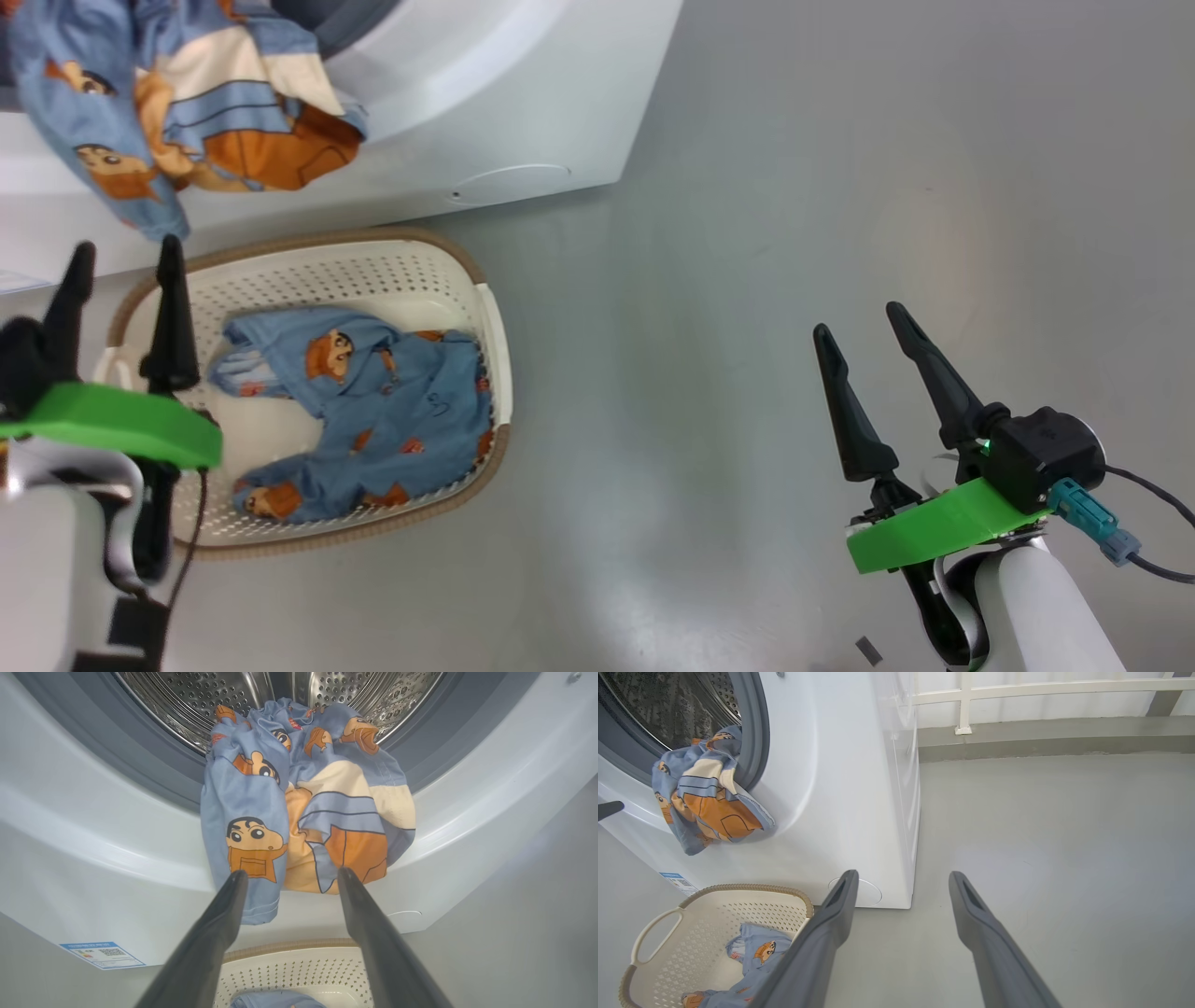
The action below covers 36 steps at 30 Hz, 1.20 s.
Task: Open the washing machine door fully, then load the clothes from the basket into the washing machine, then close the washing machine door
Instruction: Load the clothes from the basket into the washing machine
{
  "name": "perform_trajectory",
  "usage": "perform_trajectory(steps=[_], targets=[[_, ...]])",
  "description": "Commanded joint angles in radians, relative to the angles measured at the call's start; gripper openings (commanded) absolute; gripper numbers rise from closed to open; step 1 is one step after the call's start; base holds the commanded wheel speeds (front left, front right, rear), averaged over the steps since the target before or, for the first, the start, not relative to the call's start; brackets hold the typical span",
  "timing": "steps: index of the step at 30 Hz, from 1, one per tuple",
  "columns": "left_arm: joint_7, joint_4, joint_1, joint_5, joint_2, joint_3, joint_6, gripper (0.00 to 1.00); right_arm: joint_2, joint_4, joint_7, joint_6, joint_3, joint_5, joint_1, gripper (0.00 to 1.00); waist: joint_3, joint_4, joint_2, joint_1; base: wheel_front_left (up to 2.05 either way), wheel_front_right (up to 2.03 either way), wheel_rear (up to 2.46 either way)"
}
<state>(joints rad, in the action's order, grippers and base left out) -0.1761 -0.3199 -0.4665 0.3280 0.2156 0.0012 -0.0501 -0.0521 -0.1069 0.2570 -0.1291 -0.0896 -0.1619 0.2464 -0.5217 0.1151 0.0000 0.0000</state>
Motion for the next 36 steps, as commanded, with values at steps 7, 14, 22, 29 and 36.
perform_trajectory(steps=[7, 14, 22, 29, 36], targets=[[-0.033, -0.152, -0.138, -0.038, 0.085, 0.019, 0.002, 1.0, 0.002, 0.033, 0.005, -0.002, -0.043, -0.026, -0.004, 1.0, -0.031, 0.058, 0.0, 0.0, 0.0, 0.0, 0.0], [-0.053, -0.271, -0.223, -0.025, 0.1, 0.017, -0.017, 1.0, 0.002, 0.039, 0.005, -0.002, -0.049, -0.035, -0.001, 1.0, -0.044, 0.091, 0.0, 0.0, 0.0, 0.0, 0.0], [-0.065, -0.376, -0.296, -0.036, 0.128, 0.014, -0.01, 1.0, 0.002, 0.044, 0.005, -0.002, -0.055, -0.039, -0.001, 1.0, -0.056, 0.117, 0.0, 0.0, 0.0, 0.0, 0.0], [-0.073, -0.457, -0.371, -0.031, 0.13, 0.008, -0.013, 1.0, 0.002, 0.045, 0.005, -0.002, -0.062, -0.043, 0.0, 1.0, -0.063, 0.134, 0.0, 0.0, 0.0, 0.0, 0.0], [-0.081, -0.498, -0.428, -0.017, 0.111, 0.005, -0.023, 0.67, 0.002, 0.046, 0.005, -0.002, -0.062, -0.041, -0.001, 1.0, -0.066, 0.138, 0.0, 0.0, 0.0, 0.0, 0.0]])
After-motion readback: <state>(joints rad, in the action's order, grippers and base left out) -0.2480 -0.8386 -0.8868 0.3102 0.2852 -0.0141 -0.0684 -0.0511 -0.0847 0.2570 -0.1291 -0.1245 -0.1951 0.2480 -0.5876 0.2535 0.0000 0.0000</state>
